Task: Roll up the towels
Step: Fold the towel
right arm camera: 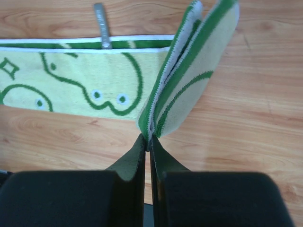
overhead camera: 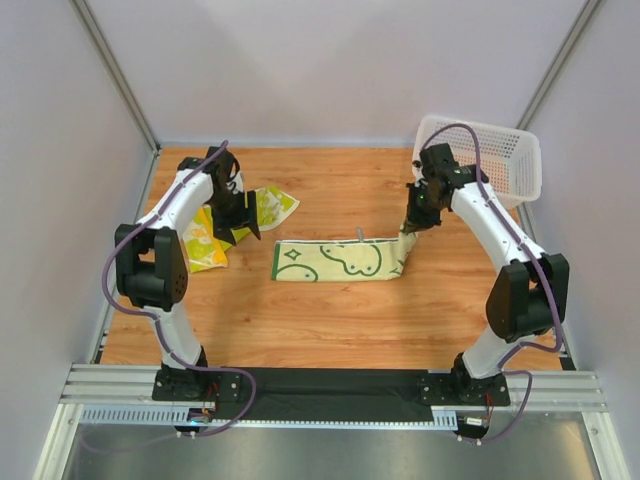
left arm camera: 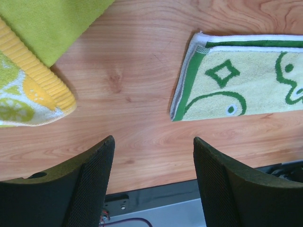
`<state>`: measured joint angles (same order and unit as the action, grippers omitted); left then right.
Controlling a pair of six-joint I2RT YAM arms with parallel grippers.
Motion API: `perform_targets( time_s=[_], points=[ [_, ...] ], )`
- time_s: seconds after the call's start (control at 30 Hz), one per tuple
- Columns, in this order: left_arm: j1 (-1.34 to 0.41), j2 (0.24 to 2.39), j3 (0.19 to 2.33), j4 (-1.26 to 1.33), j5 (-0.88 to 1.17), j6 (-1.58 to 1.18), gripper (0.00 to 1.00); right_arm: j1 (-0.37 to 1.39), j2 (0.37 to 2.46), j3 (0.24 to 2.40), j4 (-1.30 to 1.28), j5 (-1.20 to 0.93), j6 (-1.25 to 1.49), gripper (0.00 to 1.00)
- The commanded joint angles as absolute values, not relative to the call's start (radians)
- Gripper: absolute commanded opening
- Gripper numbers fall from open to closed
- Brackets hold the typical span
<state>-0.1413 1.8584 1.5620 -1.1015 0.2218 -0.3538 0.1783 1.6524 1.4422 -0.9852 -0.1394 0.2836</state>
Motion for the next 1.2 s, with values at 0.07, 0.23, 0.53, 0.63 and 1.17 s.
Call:
perform_targets(
  time_s=[0.07,0.23,0.53,0.63,1.17],
  points=[
    [-0.137,1.778,1.540,-1.080,0.253,-0.380,0.74,0.330,1.706,1.622,-1.072,-0.123,0.256,0.00],
    [-0.137,1.770,1.536,-1.077,0.259,-0.380,0.74,0.457,1.778,1.735,-1.100,-0.143,0.264,0.00],
    [-0.115,1.750,1.514,-1.077,0.259,-0.368,0.74,0.603,1.930,1.922,-1.118,-0.175,0.273,0.00],
    [-0.104,1.746,1.505,-1.074,0.262,-0.362,0.74,0.650,1.977,1.963,-1.129,-0.179,0.268,0.00],
    [-0.080,1.736,1.466,-1.057,0.265,-0.353,0.74,0.798,2.134,2.092,-1.106,-0.212,0.242,0.00]
  ],
)
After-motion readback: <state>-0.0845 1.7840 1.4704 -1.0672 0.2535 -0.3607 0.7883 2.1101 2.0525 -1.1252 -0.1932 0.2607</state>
